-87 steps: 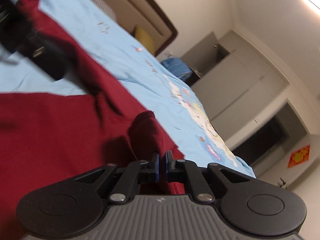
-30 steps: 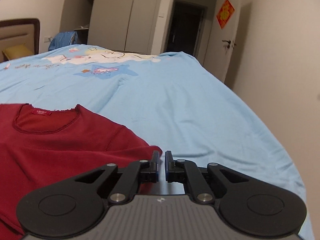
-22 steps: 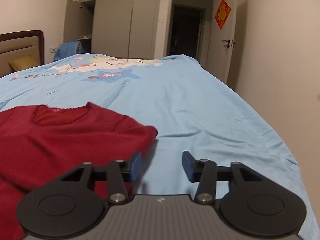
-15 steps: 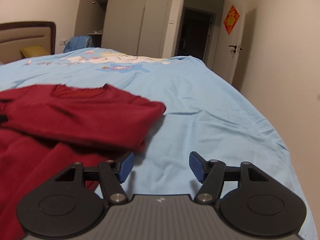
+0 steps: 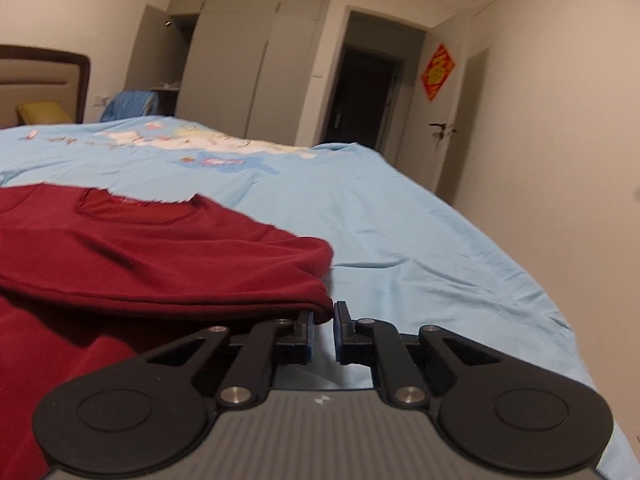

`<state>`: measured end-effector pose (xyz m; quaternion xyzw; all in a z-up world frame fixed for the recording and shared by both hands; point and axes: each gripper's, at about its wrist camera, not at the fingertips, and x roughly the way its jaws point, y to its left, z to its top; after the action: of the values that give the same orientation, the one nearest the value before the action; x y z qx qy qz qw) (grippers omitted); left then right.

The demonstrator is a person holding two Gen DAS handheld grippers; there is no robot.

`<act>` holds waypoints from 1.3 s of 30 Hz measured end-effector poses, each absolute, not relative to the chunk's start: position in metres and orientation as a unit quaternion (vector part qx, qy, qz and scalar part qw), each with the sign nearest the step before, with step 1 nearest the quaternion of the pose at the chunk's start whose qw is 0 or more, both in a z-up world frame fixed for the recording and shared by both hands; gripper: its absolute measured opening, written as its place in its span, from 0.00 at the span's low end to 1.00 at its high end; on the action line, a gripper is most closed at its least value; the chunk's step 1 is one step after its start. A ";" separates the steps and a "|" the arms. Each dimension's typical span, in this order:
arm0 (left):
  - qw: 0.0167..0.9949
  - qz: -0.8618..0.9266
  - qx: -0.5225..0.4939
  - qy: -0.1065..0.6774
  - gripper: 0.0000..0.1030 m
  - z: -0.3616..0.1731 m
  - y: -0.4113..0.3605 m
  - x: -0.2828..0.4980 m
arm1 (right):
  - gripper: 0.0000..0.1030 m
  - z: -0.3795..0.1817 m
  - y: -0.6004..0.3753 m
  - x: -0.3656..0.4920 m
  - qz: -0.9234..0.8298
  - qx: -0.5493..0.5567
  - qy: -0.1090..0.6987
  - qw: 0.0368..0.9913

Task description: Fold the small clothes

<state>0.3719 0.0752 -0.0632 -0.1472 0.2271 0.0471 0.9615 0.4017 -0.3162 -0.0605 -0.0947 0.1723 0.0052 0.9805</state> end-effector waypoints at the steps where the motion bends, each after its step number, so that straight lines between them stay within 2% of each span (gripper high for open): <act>1: 0.961 0.047 -0.147 0.227 1.00 -0.063 0.075 0.372 | 0.09 -0.061 -0.320 0.401 -0.002 -0.085 0.176 0.981; 5: 0.961 0.049 -0.144 0.229 1.00 -0.064 0.075 0.372 | 0.00 -0.072 -0.330 0.409 -0.031 -0.066 0.212 0.975; 9: 0.961 0.049 -0.144 0.229 1.00 -0.064 0.076 0.372 | 0.00 -0.075 -0.346 0.415 -0.023 -0.016 0.232 0.972; 16: 0.961 0.049 -0.144 0.229 1.00 -0.065 0.076 0.372 | 0.04 -0.079 -0.337 0.408 -0.016 -0.038 0.224 0.974; 17: 0.961 0.049 -0.144 0.229 1.00 -0.065 0.076 0.372 | 0.09 -0.078 -0.336 0.406 -0.016 -0.037 0.223 0.974; 19: 0.962 0.049 -0.144 0.229 1.00 -0.065 0.076 0.372 | 0.26 -0.077 -0.337 0.403 -0.012 -0.031 0.220 0.975; 20: 0.962 0.049 -0.144 0.229 1.00 -0.064 0.076 0.372 | 0.43 -0.075 -0.338 0.401 -0.007 -0.027 0.217 0.976; 21: 0.962 0.048 -0.145 0.228 1.00 -0.064 0.076 0.372 | 0.51 -0.072 -0.338 0.398 0.000 -0.022 0.215 0.976; 23: 0.962 0.049 -0.146 0.226 1.00 -0.064 0.076 0.371 | 0.56 -0.066 -0.336 0.389 0.016 -0.023 0.209 0.977; 27: 0.960 0.046 -0.181 0.211 0.99 -0.053 0.085 0.356 | 0.85 -0.050 -0.326 0.365 0.070 -0.031 0.204 0.976; 29: 0.951 0.047 -0.219 0.212 0.99 -0.047 0.096 0.345 | 0.96 -0.040 -0.319 0.350 0.100 -0.033 0.197 0.975; 30: 0.946 0.049 -0.239 0.212 0.99 -0.044 0.101 0.339 | 1.00 -0.036 -0.316 0.345 0.114 -0.032 0.195 0.974; 39: 0.929 0.160 -0.267 0.198 0.99 -0.015 0.186 0.253 | 1.00 -0.031 -0.267 0.300 0.220 -0.035 0.201 0.954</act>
<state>0.2533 0.1857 -0.0155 -0.2671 0.1979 0.1604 0.9294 0.3005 -0.2669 -0.0311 -0.0350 0.2014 0.2197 0.9539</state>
